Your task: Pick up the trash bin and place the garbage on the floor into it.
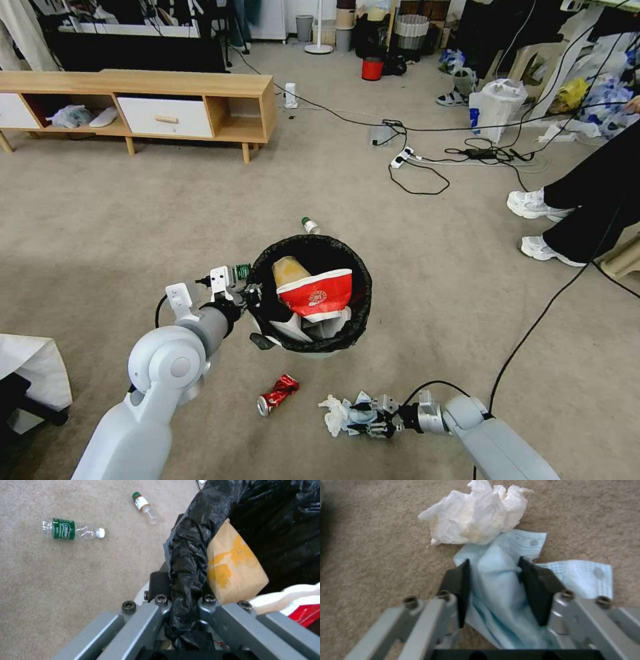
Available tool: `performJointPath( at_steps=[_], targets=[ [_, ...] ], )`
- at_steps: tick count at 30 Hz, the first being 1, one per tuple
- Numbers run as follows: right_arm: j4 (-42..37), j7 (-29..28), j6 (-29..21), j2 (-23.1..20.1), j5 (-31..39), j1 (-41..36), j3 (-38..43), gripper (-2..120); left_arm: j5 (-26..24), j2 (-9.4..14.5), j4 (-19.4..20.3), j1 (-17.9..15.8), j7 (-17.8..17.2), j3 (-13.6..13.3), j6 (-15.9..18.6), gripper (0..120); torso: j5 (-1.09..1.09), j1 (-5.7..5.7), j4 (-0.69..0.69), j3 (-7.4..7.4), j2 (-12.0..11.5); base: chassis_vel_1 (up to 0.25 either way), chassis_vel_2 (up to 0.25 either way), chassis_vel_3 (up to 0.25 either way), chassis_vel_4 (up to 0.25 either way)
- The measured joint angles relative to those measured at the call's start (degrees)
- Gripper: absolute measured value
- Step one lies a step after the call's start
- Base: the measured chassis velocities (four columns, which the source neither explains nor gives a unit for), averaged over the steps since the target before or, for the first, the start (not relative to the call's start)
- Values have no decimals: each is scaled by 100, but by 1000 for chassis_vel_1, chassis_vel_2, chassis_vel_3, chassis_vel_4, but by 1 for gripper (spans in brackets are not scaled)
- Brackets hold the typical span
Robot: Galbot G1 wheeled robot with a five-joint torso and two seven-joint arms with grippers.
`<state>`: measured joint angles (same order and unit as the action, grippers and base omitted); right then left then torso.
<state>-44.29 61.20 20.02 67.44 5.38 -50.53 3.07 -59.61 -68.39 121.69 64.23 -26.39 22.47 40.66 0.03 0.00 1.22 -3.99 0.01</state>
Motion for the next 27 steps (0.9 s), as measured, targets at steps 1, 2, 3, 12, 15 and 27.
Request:
performJointPath(
  at_steps=[1, 2, 3, 12, 15, 27],
  targets=[
    [-2, 11, -1, -10, 0, -6, 8, 29, 16, 0, 0, 7, 7, 0, -2, 3, 0, 0, 0, 0, 0, 0, 0, 0, 0],
    [-2, 28, -4, -18, -2, -14, 23, 20, 43, 2, 0, 13, 32, 0, -3, 3, 0, 0, 2, -1, 0, 0, 0, 0, 0],
    [-2, 28, -7, -19, -5, -14, 34, 17, 53, 3, -1, 14, 42, 0, -5, 3, 0, 0, 2, -1, 0, 0, 0, 0, 0],
    [-208, 52, -44, -211, -52, -18, 134, 0, 60, -4, -29, -14, 47, -10, -12, 3, -4, 1, 5, -2, -1, 0, 0, 0, 0],
    [-328, 52, -45, -336, -36, -22, 206, 0, 60, -2, -42, -21, 48, -11, -11, 3, -3, 1, 4, -2, -1, 0, 0, 0, 0],
    [-1485, 61, -127, -1206, 248, -332, 665, 0, 75, -102, -162, -150, 43, -131, -12, 3, -1, 1, 2, -1, -1, 0, 0, 0, 0]
  ],
)
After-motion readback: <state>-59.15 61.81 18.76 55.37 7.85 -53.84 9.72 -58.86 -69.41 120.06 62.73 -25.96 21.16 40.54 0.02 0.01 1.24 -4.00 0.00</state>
